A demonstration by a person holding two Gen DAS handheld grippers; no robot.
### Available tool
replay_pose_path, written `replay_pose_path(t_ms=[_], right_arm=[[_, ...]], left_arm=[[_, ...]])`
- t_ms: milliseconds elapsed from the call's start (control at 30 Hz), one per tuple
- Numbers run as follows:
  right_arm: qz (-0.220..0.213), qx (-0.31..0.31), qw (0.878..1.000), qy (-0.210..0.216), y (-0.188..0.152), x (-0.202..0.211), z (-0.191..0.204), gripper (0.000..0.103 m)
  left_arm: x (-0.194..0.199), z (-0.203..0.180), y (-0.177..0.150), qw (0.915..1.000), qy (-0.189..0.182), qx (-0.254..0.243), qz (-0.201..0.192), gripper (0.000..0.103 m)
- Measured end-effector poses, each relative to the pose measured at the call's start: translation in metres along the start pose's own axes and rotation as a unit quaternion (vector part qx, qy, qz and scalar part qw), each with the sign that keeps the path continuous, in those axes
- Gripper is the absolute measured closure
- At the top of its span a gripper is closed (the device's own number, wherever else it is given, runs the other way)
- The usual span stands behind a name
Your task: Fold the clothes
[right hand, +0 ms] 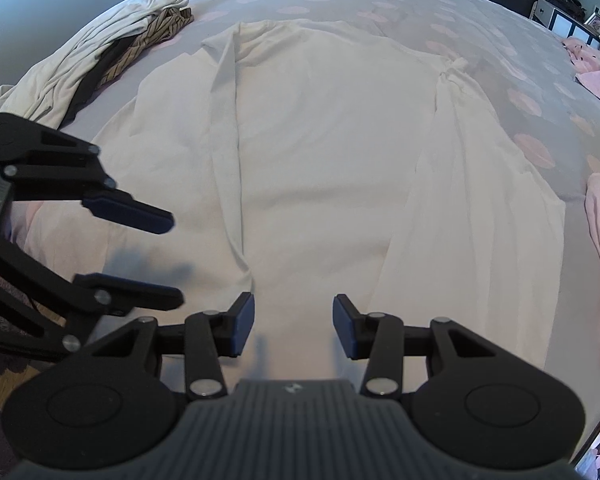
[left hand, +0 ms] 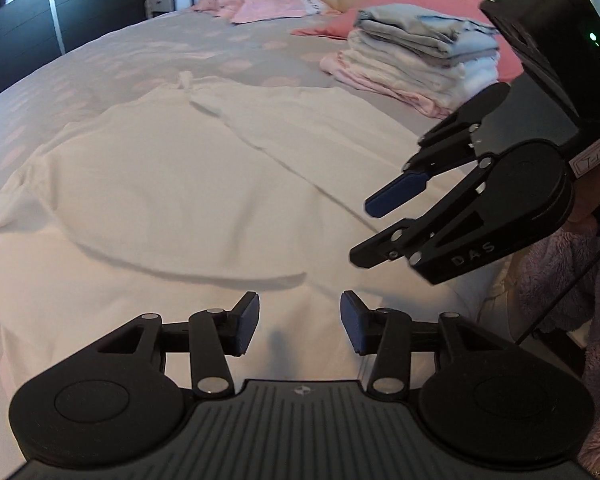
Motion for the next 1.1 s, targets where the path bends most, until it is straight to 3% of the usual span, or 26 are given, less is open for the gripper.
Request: replay_pose_path(t_ms=[367, 633, 767, 833, 900, 933, 1100], right_arm=[[-0.012, 0.015, 1.000, 0.014, 0.012, -0.002, 0.015, 0.058], [-0.022, 0.049, 0.998, 0.031, 0.020, -0.009, 0.032, 0.063], [-0.004, 0.052, 0.998, 0.025, 0.021, -0.025, 0.032, 0.063], [0.010, 0.041, 0.999, 0.030, 0.018, -0.036, 0.029, 0.070], [0.019, 0.030, 0.999, 0.037, 0.015, -0.046, 0.027, 0.093], [0.022, 0.024, 0.999, 0.043, 0.014, -0.049, 0.026, 0.099], [0.005, 0.024, 0.999, 0.045, 0.020, -0.027, 0.028, 0.102]], left_arm=[[0.018, 0.046, -0.038, 0.9937, 0.087, 0.065, 0.029, 0.060], [0.022, 0.068, -0.060, 0.9888, 0.101, 0.103, 0.041, 0.060], [0.023, 0.072, -0.065, 0.9882, 0.106, 0.102, 0.044, 0.060], [0.023, 0.076, -0.068, 0.9870, 0.114, 0.101, 0.051, 0.060], [0.023, 0.082, -0.073, 0.9848, 0.124, 0.106, 0.059, 0.060], [0.022, 0.086, -0.076, 0.9834, 0.130, 0.110, 0.063, 0.060], [0.023, 0.099, -0.086, 0.9791, 0.129, 0.141, 0.069, 0.060]])
Point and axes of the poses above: each gripper's, at about its wrist camera, not at the fingertips, and x roughly against the way its jaws point, z to its left, y to its top, the point moved 5 cm from there along -x, roughly the way its jaws point, and after that the axes turned 4 degrees about -y, right-handed, at the moved point
